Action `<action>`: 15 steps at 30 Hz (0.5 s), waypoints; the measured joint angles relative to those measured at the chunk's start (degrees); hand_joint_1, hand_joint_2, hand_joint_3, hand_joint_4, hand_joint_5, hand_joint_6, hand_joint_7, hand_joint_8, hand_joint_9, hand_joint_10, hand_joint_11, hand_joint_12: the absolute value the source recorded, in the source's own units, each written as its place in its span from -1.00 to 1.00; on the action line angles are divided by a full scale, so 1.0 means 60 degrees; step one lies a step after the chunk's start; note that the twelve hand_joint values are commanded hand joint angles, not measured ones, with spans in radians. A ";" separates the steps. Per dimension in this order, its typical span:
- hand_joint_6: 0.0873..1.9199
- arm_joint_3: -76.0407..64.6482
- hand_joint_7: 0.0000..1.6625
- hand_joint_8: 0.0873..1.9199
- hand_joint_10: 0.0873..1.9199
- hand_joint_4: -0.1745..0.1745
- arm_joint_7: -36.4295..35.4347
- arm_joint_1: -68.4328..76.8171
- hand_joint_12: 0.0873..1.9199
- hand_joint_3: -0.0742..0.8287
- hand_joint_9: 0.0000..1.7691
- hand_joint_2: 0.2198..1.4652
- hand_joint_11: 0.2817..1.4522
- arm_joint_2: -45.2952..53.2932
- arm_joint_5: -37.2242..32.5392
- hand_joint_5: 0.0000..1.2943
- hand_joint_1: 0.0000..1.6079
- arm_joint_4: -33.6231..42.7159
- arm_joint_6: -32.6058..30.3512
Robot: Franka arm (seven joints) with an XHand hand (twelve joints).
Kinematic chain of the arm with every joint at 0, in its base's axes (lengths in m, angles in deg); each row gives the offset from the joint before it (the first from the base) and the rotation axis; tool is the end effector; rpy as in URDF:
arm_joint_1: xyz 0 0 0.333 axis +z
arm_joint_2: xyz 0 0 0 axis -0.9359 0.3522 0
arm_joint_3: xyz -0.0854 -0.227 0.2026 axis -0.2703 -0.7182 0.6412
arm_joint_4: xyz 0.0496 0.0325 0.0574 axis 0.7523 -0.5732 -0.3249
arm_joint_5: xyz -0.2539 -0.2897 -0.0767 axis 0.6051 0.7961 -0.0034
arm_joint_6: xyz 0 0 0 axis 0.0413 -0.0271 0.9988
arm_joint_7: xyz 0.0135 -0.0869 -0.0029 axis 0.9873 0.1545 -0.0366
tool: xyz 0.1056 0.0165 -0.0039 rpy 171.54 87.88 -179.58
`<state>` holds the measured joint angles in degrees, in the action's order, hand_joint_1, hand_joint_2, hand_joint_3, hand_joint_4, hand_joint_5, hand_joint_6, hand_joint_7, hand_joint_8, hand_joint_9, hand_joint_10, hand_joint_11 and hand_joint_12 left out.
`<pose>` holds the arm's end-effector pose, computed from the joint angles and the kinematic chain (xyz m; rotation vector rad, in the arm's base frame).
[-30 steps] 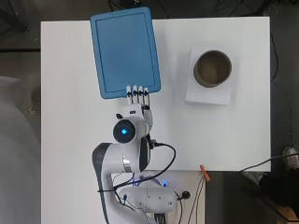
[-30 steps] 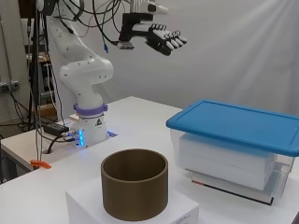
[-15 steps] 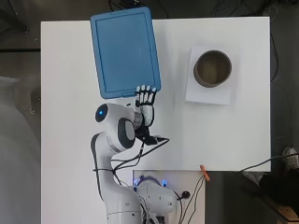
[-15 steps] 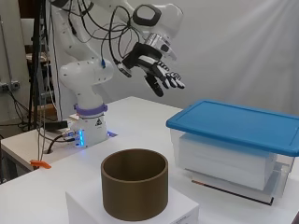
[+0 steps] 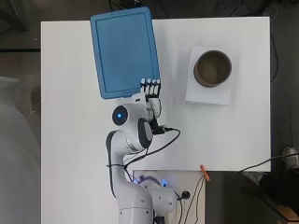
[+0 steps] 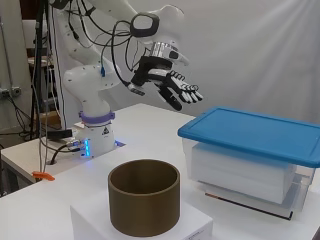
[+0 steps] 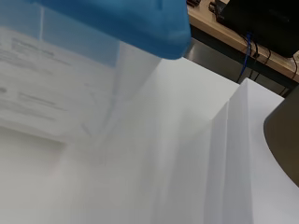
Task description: Teleoperate dual arm-hand system to remove items from a box
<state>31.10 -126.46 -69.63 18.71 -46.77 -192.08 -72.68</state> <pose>0.3716 0.0117 0.4334 2.3776 1.2555 -0.2324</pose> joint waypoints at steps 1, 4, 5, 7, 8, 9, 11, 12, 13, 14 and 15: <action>-1.00 -0.0109 -0.46 -1.00 -1.00 -0.15 -0.0155 0.0009 -1.00 -0.83 -0.41 0.06 -0.57 0.0065 -0.0195 -0.47 -0.44 0.0038 -0.0256; -1.00 -0.0081 -0.63 -1.00 -1.00 -0.26 -0.0408 0.0028 -1.00 -0.87 -0.56 -0.01 -0.68 0.0403 -0.0490 -0.68 -0.46 0.0248 -0.0324; -1.00 -0.0023 -0.69 -1.00 -1.00 -0.28 -0.0450 0.0029 -1.00 -0.88 -0.61 -0.05 -0.71 0.0592 -0.0564 -0.76 -0.48 0.0375 -0.0168; -1.00 0.0103 -0.74 -1.00 -1.00 -0.29 -0.0481 0.0027 -1.00 -0.89 -0.65 -0.09 -0.74 0.1079 -0.0707 -0.84 -0.50 0.0739 0.0248; -1.00 0.0171 -0.75 -1.00 -1.00 -0.27 -0.0483 0.0027 -1.00 -0.89 -0.66 -0.09 -0.75 0.1322 -0.0761 -0.86 -0.51 0.0939 0.0448; -1.00 0.0260 -0.75 -1.00 -1.00 -0.26 -0.0463 0.0030 -1.00 -0.89 -0.66 -0.10 -0.76 0.1593 -0.0800 -0.86 -0.51 0.1150 0.0618; -1.00 0.0498 -0.75 -1.00 -1.00 -0.23 -0.0265 0.0049 -1.00 -0.89 -0.64 -0.11 -0.75 0.1939 -0.0802 -0.90 -0.52 0.1320 0.0722; -1.00 0.0598 -0.75 -1.00 -1.00 -0.22 -0.0111 0.0057 -1.00 -0.88 -0.64 -0.12 -0.74 0.1976 -0.0700 -0.93 -0.53 0.1301 0.0729; -1.00 0.0693 -0.76 -1.00 -1.00 -0.21 0.0030 0.0064 -1.00 -0.88 -0.64 -0.13 -0.74 0.1983 -0.0579 -0.95 -0.55 0.1274 0.0752; -1.00 0.0783 -0.76 -1.00 -1.00 -0.19 0.0183 0.0068 -1.00 -0.88 -0.64 -0.13 -0.75 0.2001 -0.0449 -0.97 -0.55 0.1272 0.0793; -1.00 0.0892 -0.77 -1.00 -1.00 -0.17 0.0377 0.0070 -1.00 -0.87 -0.64 -0.12 -0.75 0.2075 -0.0307 -0.97 -0.55 0.1291 0.0871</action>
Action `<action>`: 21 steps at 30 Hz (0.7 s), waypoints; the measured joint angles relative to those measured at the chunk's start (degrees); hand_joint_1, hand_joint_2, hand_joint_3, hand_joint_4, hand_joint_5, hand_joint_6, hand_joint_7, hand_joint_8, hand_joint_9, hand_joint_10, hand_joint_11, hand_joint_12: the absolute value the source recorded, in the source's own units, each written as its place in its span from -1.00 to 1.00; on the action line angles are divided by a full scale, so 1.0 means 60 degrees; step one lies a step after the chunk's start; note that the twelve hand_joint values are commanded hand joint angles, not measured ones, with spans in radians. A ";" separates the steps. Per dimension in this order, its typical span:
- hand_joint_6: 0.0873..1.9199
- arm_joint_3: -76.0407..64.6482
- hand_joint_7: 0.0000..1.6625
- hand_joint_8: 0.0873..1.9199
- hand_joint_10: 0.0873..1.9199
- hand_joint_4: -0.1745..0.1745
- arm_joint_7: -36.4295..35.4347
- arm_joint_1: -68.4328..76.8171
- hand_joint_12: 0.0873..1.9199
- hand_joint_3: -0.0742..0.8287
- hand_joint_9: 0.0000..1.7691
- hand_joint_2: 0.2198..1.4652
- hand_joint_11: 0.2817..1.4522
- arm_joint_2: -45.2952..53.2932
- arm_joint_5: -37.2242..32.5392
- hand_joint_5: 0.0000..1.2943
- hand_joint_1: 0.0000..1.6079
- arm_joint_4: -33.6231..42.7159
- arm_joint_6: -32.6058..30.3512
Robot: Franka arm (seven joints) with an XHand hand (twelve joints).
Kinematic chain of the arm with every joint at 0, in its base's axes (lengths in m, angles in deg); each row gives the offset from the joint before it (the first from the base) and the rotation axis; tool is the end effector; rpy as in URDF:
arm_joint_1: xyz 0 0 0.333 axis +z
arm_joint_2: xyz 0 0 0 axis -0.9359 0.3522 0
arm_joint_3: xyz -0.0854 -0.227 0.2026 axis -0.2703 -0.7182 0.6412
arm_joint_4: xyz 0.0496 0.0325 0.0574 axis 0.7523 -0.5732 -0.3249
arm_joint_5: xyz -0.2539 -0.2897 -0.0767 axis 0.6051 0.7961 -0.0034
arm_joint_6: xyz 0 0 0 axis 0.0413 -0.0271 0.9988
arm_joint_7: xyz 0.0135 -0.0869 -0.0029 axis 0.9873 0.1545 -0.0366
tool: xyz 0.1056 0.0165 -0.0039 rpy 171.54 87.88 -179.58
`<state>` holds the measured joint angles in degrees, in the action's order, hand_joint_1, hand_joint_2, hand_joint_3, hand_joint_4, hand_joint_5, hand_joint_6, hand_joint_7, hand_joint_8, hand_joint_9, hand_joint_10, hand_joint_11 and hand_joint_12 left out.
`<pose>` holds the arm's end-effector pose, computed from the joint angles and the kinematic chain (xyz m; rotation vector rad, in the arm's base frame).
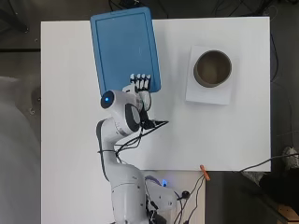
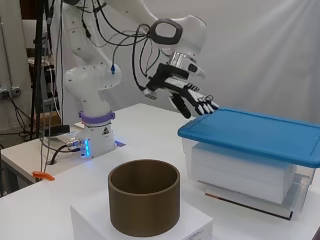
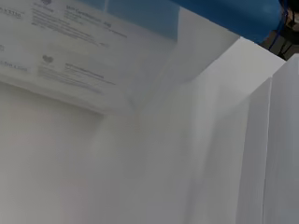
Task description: Teleoperate dual arm-hand system to remove items from a box
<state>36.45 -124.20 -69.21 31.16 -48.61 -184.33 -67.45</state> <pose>0.4084 0.0542 0.4017 2.3686 1.3194 -0.4207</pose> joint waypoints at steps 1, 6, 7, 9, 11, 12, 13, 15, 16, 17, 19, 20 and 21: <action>-1.00 0.0155 -0.77 -1.00 -1.00 -0.14 0.0273 0.0008 -1.00 -0.87 -0.65 -0.12 -0.76 0.0142 0.0233 -0.98 -0.55 0.0001 0.0093; -1.00 0.0448 -0.78 -1.00 -1.00 -0.03 0.0720 0.0026 -1.00 -0.84 -0.66 -0.10 -0.78 0.0361 0.1366 -0.96 -0.54 -0.0137 0.0129; -1.00 0.0473 -0.78 -1.00 -1.00 -0.02 0.0766 0.0026 -1.00 -0.84 -0.66 -0.09 -0.79 0.0427 0.1470 -0.96 -0.53 -0.0138 0.0103; -1.00 0.0498 -0.78 -1.00 -1.00 0.01 0.0839 0.0022 -1.00 -0.84 -0.67 -0.08 -0.79 0.0597 0.1618 -0.96 -0.52 -0.0107 0.0034; -1.00 0.0474 -0.79 -1.00 -1.00 0.02 0.0867 0.0011 -1.00 -0.82 -0.68 -0.07 -0.80 0.0797 0.1779 -0.95 -0.49 -0.0019 -0.0052; -1.00 0.0448 -0.79 -1.00 -1.00 0.02 0.0873 0.0005 -1.00 -0.81 -0.67 -0.04 -0.80 0.0867 0.1847 -0.93 -0.46 0.0045 -0.0095; -1.00 0.0409 -0.65 -1.00 -1.00 0.15 0.0891 -0.0002 -1.00 -0.78 -0.55 0.14 -0.74 0.0942 0.1938 -0.67 -0.36 0.0123 -0.0183; -0.03 0.0292 -0.35 -0.02 -0.13 -0.21 0.0915 0.0007 -0.45 -0.82 -0.20 0.51 -0.48 0.0934 0.1962 -0.30 0.29 0.0143 -0.0558; 0.36 0.0181 -0.33 0.30 0.18 -0.32 0.0866 0.0029 -0.19 -0.82 -0.17 0.63 -0.48 0.0830 0.1852 -0.29 0.43 0.0029 -0.0860; 0.62 0.0016 -0.32 0.49 0.34 -0.43 0.0703 0.0053 -0.04 -0.83 -0.16 0.70 -0.49 0.0671 0.1684 -0.32 0.51 -0.0135 -0.1276; 0.85 -0.0325 -0.33 0.67 0.46 -0.54 -0.0022 0.0091 0.07 -0.83 -0.17 0.77 -0.52 0.0420 0.1366 -0.39 0.56 -0.0453 -0.2132; 0.90 -0.0515 -0.34 0.71 0.49 -0.57 -0.0534 0.0109 0.09 -0.83 -0.18 0.79 -0.53 0.0325 0.1189 -0.42 0.57 -0.0560 -0.2491; 0.91 -0.0692 -0.34 0.74 0.50 -0.59 -0.1046 0.0125 0.09 -0.83 -0.19 0.80 -0.53 0.0199 0.1013 -0.43 0.57 -0.0641 -0.2712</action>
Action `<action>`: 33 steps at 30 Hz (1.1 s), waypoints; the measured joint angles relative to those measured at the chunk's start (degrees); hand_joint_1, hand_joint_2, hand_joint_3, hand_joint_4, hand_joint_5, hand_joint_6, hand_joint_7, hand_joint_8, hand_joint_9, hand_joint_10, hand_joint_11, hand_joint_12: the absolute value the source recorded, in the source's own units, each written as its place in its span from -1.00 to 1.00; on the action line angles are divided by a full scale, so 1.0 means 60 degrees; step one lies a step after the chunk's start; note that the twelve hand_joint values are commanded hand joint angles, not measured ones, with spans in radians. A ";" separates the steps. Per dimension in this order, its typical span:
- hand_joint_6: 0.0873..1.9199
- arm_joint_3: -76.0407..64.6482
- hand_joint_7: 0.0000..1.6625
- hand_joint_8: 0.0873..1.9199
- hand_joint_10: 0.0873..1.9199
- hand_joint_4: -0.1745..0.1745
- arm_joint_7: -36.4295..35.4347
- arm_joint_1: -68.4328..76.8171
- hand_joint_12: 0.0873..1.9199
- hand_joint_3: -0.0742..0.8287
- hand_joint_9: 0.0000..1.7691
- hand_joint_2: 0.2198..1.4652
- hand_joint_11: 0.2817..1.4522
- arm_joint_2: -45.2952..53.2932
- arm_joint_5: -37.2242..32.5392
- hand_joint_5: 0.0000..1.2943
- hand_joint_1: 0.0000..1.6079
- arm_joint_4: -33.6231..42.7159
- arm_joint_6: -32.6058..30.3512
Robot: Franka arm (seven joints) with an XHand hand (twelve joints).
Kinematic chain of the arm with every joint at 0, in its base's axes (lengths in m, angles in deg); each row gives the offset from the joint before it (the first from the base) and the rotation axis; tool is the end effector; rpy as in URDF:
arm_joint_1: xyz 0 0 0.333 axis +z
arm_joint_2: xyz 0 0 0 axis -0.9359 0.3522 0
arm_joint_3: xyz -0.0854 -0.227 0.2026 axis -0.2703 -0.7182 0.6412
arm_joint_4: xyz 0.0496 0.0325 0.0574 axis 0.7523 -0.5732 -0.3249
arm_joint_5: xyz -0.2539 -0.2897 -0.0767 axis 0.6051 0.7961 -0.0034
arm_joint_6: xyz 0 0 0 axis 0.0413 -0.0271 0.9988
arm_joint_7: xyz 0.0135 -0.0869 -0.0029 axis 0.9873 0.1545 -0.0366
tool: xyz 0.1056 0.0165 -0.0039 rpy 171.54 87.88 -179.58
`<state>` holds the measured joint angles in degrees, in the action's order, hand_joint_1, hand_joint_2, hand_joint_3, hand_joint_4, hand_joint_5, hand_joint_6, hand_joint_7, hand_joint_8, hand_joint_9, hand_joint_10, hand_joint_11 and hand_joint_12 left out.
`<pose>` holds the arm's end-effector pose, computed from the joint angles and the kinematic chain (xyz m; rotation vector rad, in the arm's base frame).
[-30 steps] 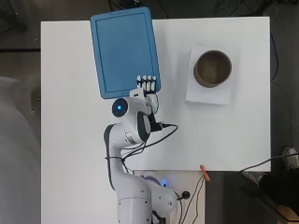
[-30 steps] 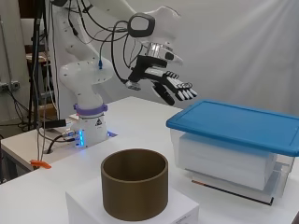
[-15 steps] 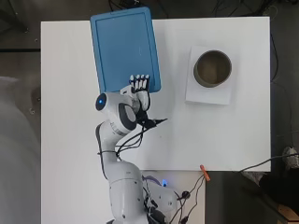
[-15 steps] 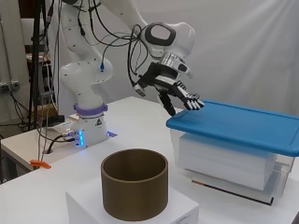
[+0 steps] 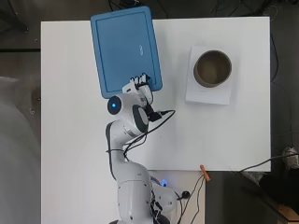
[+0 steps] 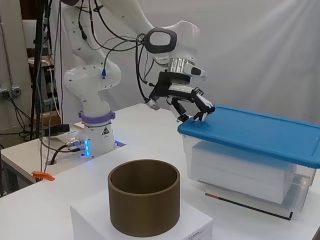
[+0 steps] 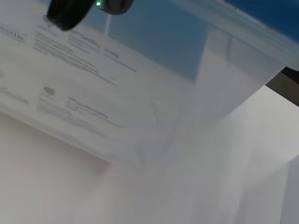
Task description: Teleoperate dual arm-hand system to remove items from a box
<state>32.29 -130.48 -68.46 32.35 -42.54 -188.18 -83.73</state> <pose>0.4239 0.0439 0.3839 2.2117 1.5337 -0.2070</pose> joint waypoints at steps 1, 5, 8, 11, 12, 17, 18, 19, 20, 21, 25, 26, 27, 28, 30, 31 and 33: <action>0.93 -0.0097 -0.34 0.75 0.51 -0.61 -0.0414 0.0010 0.09 -0.83 -0.19 0.81 -0.53 -0.0126 -0.0096 -0.45 0.57 -0.0043 -0.0089; 0.94 0.0081 -0.34 0.78 0.52 -0.67 -0.0251 0.0025 0.07 -0.83 -0.20 0.82 -0.54 -0.0362 0.0320 -0.48 0.57 0.0176 0.0270; 0.93 0.0188 -0.34 0.79 0.52 -0.64 -0.0255 0.0066 -0.01 -0.83 -0.21 0.82 -0.52 -0.0652 0.0273 -0.47 0.57 0.0753 0.0628; 0.75 0.0228 -0.32 0.77 0.53 -0.58 -0.0554 0.0096 -0.10 -0.84 -0.19 0.79 -0.50 -0.1000 0.0111 -0.38 0.58 0.1265 0.0880; 0.70 0.0230 -0.32 0.76 0.54 -0.57 -0.0627 0.0091 -0.09 -0.84 -0.18 0.78 -0.49 -0.0973 0.0070 -0.34 0.58 0.1458 0.0990; 0.45 -0.0050 -0.25 0.64 0.53 -0.25 -0.0916 0.0032 0.17 -0.84 -0.12 0.71 -0.50 0.0072 -0.0041 -0.07 0.52 0.2560 0.0751; 0.41 -0.0173 -0.20 0.62 0.50 -0.16 -0.1021 0.0014 0.25 -0.84 -0.13 0.71 -0.50 0.0343 -0.0147 -0.03 0.46 0.2853 0.0651; 0.36 -0.0305 -0.19 0.56 0.49 -0.25 -0.1168 -0.0005 0.25 -0.84 -0.09 0.68 -0.52 0.0645 -0.0250 -0.01 0.51 0.3102 0.0556; 0.33 -0.0422 -0.18 0.51 0.49 -0.34 -0.1393 -0.0020 0.20 -0.84 -0.06 0.66 -0.53 0.0949 -0.0395 0.00 0.56 0.3356 0.0508; 0.34 -0.0500 -0.17 0.54 0.50 -0.25 -0.1695 -0.0028 0.20 -0.84 -0.08 0.67 -0.52 0.1280 -0.0595 0.01 0.51 0.3723 0.0549; 0.41 -0.0397 -0.09 0.57 0.58 -0.23 -0.2363 -0.0198 0.30 -0.84 -0.10 0.70 -0.53 0.2257 -0.0621 -0.01 0.42 0.5642 0.0396; 0.39 -0.0245 -0.07 0.55 0.53 -0.27 -0.2483 -0.0322 0.26 -0.84 -0.09 0.69 -0.53 0.2398 -0.0567 0.00 0.42 0.5913 0.0103; 0.36 -0.0082 -0.05 0.54 0.50 -0.30 -0.2724 -0.0426 0.22 -0.84 -0.08 0.68 -0.52 0.2579 -0.0613 0.02 0.43 0.6082 -0.0218; 0.34 0.0055 -0.06 0.48 0.47 -0.43 -0.3225 -0.0457 0.14 -0.84 -0.04 0.65 -0.52 0.2817 -0.0805 0.01 0.51 0.6194 -0.0509; 0.33 0.0337 -0.04 0.42 0.35 -0.46 -0.4835 -0.0344 0.05 -0.84 0.01 0.62 -0.49 0.3298 -0.1374 0.02 0.54 0.6401 -0.0781; 0.34 0.0540 -0.01 0.40 0.27 -0.37 -0.5815 -0.0290 0.08 -0.84 0.03 0.62 -0.47 0.3481 -0.1752 0.03 0.50 0.6558 -0.0913; 0.36 0.0924 0.03 0.36 0.18 -0.31 -0.7631 -0.0188 0.17 -0.84 0.08 0.63 -0.44 0.3773 -0.2428 0.04 0.46 0.6852 -0.1141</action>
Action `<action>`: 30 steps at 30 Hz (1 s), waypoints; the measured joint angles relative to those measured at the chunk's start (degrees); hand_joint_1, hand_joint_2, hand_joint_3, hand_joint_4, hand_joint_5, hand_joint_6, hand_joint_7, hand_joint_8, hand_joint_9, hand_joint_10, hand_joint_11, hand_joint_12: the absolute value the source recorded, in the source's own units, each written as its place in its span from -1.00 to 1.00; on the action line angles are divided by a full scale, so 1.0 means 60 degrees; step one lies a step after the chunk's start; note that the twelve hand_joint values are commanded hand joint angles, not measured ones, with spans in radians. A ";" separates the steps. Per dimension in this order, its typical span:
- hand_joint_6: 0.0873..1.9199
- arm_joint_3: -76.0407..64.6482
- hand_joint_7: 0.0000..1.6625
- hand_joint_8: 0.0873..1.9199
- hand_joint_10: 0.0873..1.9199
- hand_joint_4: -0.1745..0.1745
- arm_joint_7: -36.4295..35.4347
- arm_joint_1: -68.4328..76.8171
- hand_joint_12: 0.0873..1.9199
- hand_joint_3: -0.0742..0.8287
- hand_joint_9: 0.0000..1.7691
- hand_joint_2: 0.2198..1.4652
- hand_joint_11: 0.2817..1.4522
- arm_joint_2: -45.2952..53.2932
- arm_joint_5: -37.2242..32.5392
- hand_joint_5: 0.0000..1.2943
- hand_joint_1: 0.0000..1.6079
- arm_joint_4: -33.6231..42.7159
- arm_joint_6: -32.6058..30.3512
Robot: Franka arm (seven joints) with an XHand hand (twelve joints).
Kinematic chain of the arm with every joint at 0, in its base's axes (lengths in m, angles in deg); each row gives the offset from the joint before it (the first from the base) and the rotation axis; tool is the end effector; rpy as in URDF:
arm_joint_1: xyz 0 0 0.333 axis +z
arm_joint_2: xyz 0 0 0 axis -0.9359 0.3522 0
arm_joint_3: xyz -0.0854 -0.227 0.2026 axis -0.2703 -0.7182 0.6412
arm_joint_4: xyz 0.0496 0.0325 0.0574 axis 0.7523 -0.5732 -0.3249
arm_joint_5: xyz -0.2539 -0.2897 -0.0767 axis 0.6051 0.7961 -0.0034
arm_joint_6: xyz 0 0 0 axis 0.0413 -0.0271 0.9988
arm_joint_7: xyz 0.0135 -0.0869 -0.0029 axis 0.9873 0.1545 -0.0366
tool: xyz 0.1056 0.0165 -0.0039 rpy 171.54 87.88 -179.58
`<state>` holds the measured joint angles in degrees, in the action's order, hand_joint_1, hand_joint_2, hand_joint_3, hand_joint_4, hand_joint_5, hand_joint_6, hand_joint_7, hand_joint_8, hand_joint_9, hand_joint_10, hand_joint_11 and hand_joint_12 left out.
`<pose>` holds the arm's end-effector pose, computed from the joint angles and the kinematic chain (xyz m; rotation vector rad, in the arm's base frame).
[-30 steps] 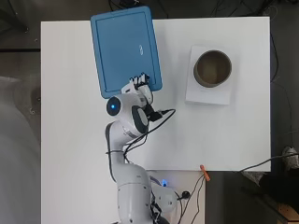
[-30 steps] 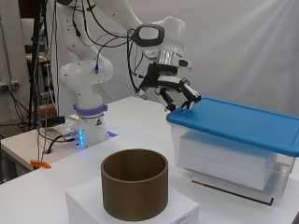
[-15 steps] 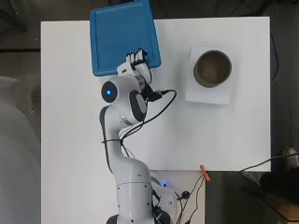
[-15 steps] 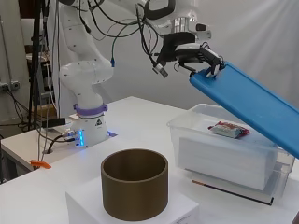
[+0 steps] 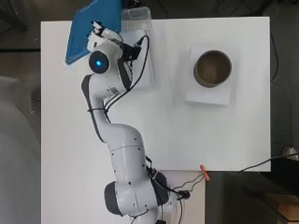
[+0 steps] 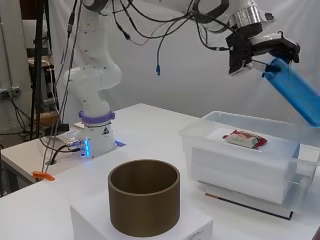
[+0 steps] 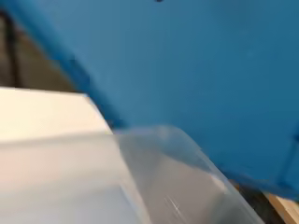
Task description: Teleoperate dual arm-hand system to remove items from a box
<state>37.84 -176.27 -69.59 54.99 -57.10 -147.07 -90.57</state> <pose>0.6102 0.1274 0.5328 1.5501 2.1839 0.2784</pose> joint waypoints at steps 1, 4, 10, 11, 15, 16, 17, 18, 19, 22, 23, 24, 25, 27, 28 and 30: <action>0.37 0.0205 0.04 0.35 0.15 -0.30 -0.0996 0.0047 0.20 -0.83 0.09 0.63 -0.44 0.0116 -0.0436 0.03 0.46 0.0148 -0.0115; 0.39 0.0609 0.05 0.34 0.11 -0.34 -0.3189 0.0142 0.22 -0.83 0.11 0.63 -0.44 0.0136 -0.1546 0.02 0.45 0.0242 -0.0389; -0.01 0.1649 -0.09 -0.12 -0.15 -0.37 -0.4771 -0.0825 -0.17 -0.85 0.01 0.51 -0.52 -0.0557 -0.3137 -0.14 0.21 -0.0475 -0.1090; -0.46 0.1850 -0.33 -0.53 -0.53 -0.18 -0.4558 -0.1158 -0.53 -0.87 -0.20 0.33 -0.61 -0.0703 -0.3177 -0.44 -0.16 -0.0596 -0.1012; -1.00 0.1966 -0.80 -1.00 -1.00 0.17 -0.2622 -0.1775 -1.00 -0.89 -0.61 -0.04 -0.71 -0.1101 -0.2777 -0.96 -0.75 -0.0558 0.1039; -1.00 0.1935 -0.84 -1.00 -1.00 0.21 -0.1957 -0.1662 -1.00 -0.89 -0.65 -0.07 -0.72 -0.1091 -0.2579 -0.98 -0.78 -0.0384 0.2012; -1.00 0.1899 -0.86 -1.00 -1.00 0.23 -0.1239 -0.1512 -1.00 -0.89 -0.67 -0.08 -0.72 -0.1014 -0.2419 -0.99 -0.80 -0.0107 0.3181; -1.00 0.1857 -0.87 -1.00 -1.00 0.24 -0.0494 -0.1393 -1.00 -0.89 -0.68 -0.09 -0.72 -0.0917 -0.2248 -1.00 -0.81 0.0252 0.4523; -1.00 0.1829 -0.87 -1.00 -1.00 0.25 -0.0051 -0.1343 -1.00 -0.89 -0.69 -0.09 -0.72 -0.0857 -0.2139 -1.00 -0.81 0.0463 0.5336; -1.00 0.1739 -0.71 -1.00 -1.00 0.27 0.1312 -0.1227 -1.00 -0.84 -0.61 -0.04 -0.67 -0.0660 -0.1749 -0.80 -0.76 0.0967 0.6917; -1.00 0.1707 -0.68 -1.00 -1.00 0.26 0.1793 -0.1182 -1.00 -0.84 -0.60 -0.03 -0.66 -0.0560 -0.1518 -0.75 -0.76 0.1046 0.7036; -1.00 0.1687 -0.67 -1.00 -1.00 0.24 0.2180 -0.1136 -1.00 -0.83 -0.59 -0.01 -0.65 -0.0459 -0.1298 -0.72 -0.76 0.1077 0.7016; -1.00 0.1661 -0.66 -1.00 -1.00 0.22 0.2594 -0.1091 -1.00 -0.83 -0.59 0.00 -0.65 -0.0362 -0.1060 -0.70 -0.75 0.1113 0.6927; -1.00 0.1588 -0.65 -1.00 -1.00 0.17 0.3766 -0.0986 -1.00 -0.82 -0.57 0.01 -0.64 -0.0123 -0.0456 -0.68 -0.74 0.1168 0.6792; -1.00 0.1557 -0.64 -1.00 -1.00 0.15 0.4302 -0.0938 -1.00 -0.82 -0.56 0.01 -0.63 -0.0017 -0.0169 -0.67 -0.73 0.1184 0.6910; -1.00 0.1485 -0.57 -1.00 -1.00 0.10 0.5015 -0.0848 -1.00 -0.83 -0.49 0.02 -0.58 0.0293 0.0399 -0.66 -0.71 0.1231 0.7285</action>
<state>46.74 -146.18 -74.68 56.75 -54.71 -139.68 -46.86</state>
